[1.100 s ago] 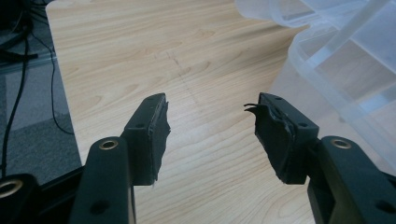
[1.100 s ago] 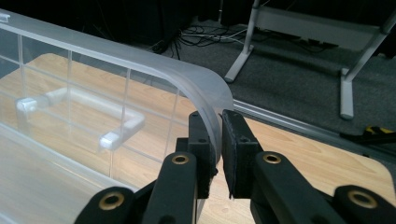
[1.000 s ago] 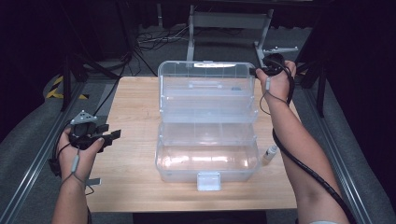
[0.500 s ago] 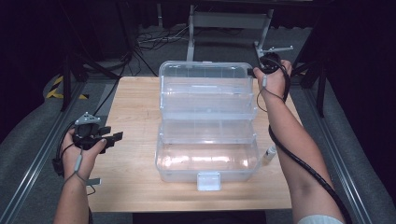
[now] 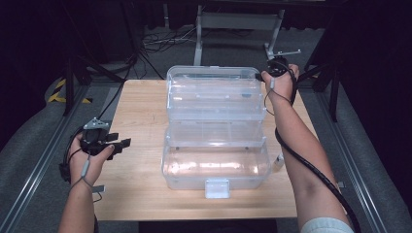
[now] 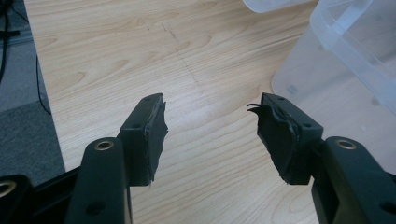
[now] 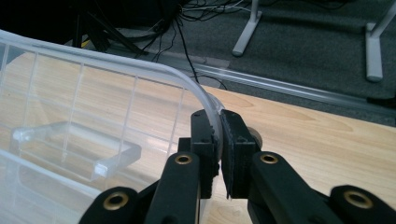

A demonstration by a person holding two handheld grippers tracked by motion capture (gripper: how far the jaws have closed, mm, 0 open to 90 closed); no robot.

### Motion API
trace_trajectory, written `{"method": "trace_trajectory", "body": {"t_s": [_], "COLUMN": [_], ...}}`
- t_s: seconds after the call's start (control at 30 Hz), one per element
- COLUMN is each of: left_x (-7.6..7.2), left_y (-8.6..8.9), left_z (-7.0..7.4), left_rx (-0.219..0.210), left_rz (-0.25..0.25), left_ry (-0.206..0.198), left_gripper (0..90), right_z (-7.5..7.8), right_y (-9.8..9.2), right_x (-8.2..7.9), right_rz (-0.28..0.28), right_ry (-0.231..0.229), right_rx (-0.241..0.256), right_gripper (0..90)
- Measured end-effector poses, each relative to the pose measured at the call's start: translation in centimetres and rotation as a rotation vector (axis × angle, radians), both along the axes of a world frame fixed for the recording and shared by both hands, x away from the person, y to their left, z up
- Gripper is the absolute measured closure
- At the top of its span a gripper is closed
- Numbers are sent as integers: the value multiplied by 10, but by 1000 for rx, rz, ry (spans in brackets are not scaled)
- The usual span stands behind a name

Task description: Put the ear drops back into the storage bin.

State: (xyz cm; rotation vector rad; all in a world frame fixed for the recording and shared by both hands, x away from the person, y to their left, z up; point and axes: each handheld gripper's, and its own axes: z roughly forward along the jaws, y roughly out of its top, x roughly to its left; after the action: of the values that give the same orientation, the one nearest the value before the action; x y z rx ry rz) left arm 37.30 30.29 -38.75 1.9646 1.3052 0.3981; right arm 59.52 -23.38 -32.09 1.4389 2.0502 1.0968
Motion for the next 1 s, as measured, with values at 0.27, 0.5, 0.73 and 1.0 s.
{"method": "trace_trajectory", "body": {"t_s": [0.27, 0.5, 0.73, 1.0], "left_x": [1, 2, 2, 3], "left_y": [1, 2, 3, 4], "left_z": [-5, -7, -8, -11], "left_rx": [1, -2, -2, -1], "left_rz": [-6, -6, -6, -6], "left_ry": [17, 19, 26, 30], "left_gripper": [421, 416, 415, 414], "right_z": [-11, -18, -26, -36], "right_y": [0, -1, -2, -3], "right_x": [8, 13, 18, 22], "right_rz": [-7, -12, -18, -23], "right_ry": [27, 50, 73, 98], "right_rx": [15, 27, 43, 64], "right_gripper": [848, 847, 844, 841]}}
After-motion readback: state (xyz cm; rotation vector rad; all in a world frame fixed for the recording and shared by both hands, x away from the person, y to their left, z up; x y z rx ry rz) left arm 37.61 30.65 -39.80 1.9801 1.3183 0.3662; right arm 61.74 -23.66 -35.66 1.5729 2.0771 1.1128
